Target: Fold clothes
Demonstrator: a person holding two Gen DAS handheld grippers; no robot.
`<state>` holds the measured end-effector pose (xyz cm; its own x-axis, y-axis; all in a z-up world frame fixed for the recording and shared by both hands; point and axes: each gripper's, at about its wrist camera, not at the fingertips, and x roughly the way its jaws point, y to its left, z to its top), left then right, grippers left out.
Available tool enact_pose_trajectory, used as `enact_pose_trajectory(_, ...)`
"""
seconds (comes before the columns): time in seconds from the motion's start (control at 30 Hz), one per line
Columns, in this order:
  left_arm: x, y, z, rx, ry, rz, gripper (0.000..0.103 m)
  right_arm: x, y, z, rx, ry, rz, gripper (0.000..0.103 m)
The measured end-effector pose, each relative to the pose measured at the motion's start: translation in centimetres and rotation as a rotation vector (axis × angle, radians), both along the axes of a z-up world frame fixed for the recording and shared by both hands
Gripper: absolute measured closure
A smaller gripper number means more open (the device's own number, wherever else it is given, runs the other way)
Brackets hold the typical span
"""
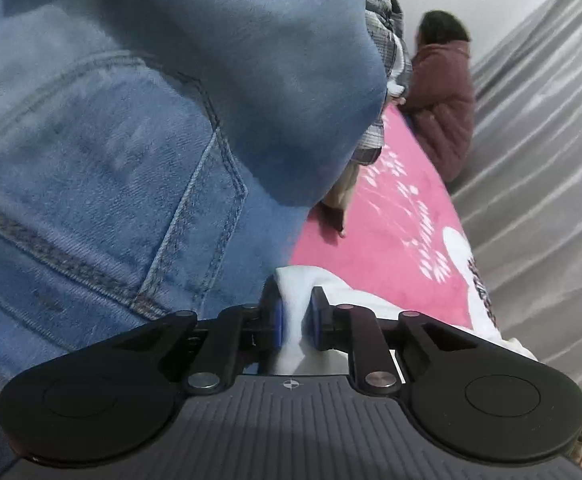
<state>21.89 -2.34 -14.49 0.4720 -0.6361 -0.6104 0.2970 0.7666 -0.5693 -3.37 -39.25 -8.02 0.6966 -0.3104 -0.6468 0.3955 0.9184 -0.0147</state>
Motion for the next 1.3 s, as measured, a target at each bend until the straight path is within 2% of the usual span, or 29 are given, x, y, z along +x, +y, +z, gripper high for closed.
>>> enact_pose_trajectory(0.07,-0.5,-0.3,0.9,0.022,-0.026,-0.006,0.082,0.0,-0.2,0.2,-0.024,-0.005,-0.012,0.033)
enact_pose_trajectory(0.13,-2.0,0.4,3.1,0.054,-0.089,0.036,0.081,0.6,-0.8,1.0,-0.041,0.002,-0.036,0.033)
enact_pose_trajectory(0.17,-3.4,0.9,4.8,0.094,-0.164,0.066,0.082,0.8,-1.2,1.8,-0.052,-0.004,-0.081,0.033)
enact_pose_trajectory(0.2,-4.7,0.5,6.2,0.148,-0.273,0.089,0.082,1.0,-1.6,2.6,-0.064,-0.013,-0.134,0.032)
enact_pose_trajectory(0.27,-7.1,-0.4,8.6,0.202,-0.439,0.057,0.082,0.5,-2.2,5.0,-0.056,-0.100,-0.218,0.032)
enact_pose_trajectory(0.3,-8.0,-1.4,9.3,0.201,-0.470,0.015,0.082,0.2,-2.4,6.2,-0.050,-0.149,-0.259,0.031)
enact_pose_trajectory(0.33,-8.8,-2.5,9.8,0.192,-0.486,-0.035,0.082,0.4,-1.7,6.9,-0.030,-0.175,-0.227,0.029)
enact_pose_trajectory(0.43,-9.9,-5.9,8.8,0.077,-0.404,-0.210,0.083,1.4,2.0,7.8,0.050,-0.209,-0.038,0.029)
enact_pose_trajectory(0.5,-9.7,-8.7,6.5,0.035,-0.293,-0.315,0.087,3.2,5.1,6.0,0.117,-0.162,0.096,0.029)
enact_pose_trajectory(0.57,-9.4,-10.3,4.0,0.044,-0.249,-0.369,0.090,5.0,7.4,3.5,0.171,-0.105,0.185,0.030)
enact_pose_trajectory(0.63,-8.5,-9.5,2.2,0.131,-0.283,-0.315,0.092,5.9,8.0,0.5,0.141,-0.032,0.168,0.036)
enact_pose_trajectory(0.67,-7.7,-8.4,1.8,0.155,-0.299,-0.267,0.099,5.5,7.8,-0.1,0.112,-0.053,0.179,0.039)
enact_pose_trajectory(0.7,-6.7,-6.6,1.6,0.187,-0.305,-0.182,0.099,4.7,7.4,-0.2,0.085,-0.071,0.182,0.049)
enact_pose_trajectory(0.73,-5.7,-4.5,1.7,0.173,-0.286,-0.118,0.099,4.0,6.8,-0.1,0.048,-0.063,0.165,0.052)
enact_pose_trajectory(0.77,-4.7,-2.7,1.8,0.124,-0.243,-0.096,0.098,3.4,6.0,0.2,0.012,-0.054,0.132,0.052)
enact_pose_trajectory(0.8,-4.4,-1.9,2.1,0.127,-0.236,-0.077,0.098,3.1,5.1,0.3,-0.015,-0.041,0.102,0.052)
enact_pose_trajectory(0.83,-4.4,-1.3,2.5,0.151,-0.243,-0.054,0.098,2.8,4.2,0.3,-0.041,-0.028,0.074,0.052)
enact_pose_trajectory(0.9,-5.5,-1.2,3.7,0.197,-0.284,-0.039,0.100,2.2,2.6,0.8,-0.102,0.020,-0.025,0.036)
enact_pose_trajectory(0.97,-7.3,-1.2,5.1,0.217,-0.327,0.000,0.103,1.0,2.2,2.0,-0.128,0.021,-0.105,0.036)
enact_pose_trajectory(1.03,-9.0,-2.7,7.1,0.163,-0.411,-0.085,0.103,0.0,3.0,3.5,-0.090,-0.049,-0.072,0.036)
enact_pose_trajectory(1.07,-8.9,-4.1,7.4,0.121,-0.410,-0.150,0.103,0.0,3.7,4.0,-0.054,-0.085,-0.030,0.036)
enact_pose_trajectory(1.13,-8.4,-7.3,7.3,0.017,-0.317,-0.299,0.103,0.7,5.3,4.7,0.024,-0.136,0.061,0.036)
enact_pose_trajectory(1.2,-7.4,-10.7,5.9,-0.061,-0.177,-0.443,0.103,2.7,7.3,3.9,0.072,-0.120,0.147,0.036)
enact_pose_trajectory(1.27,-6.1,-13.3,3.5,-0.065,-0.050,-0.533,0.102,4.2,8.7,2.6,0.098,-0.082,0.187,0.036)
enact_pose_trajectory(1.3,-5.1,-13.5,2.3,-0.056,-0.017,-0.521,0.101,4.6,9.1,1.8,0.112,-0.063,0.197,0.036)
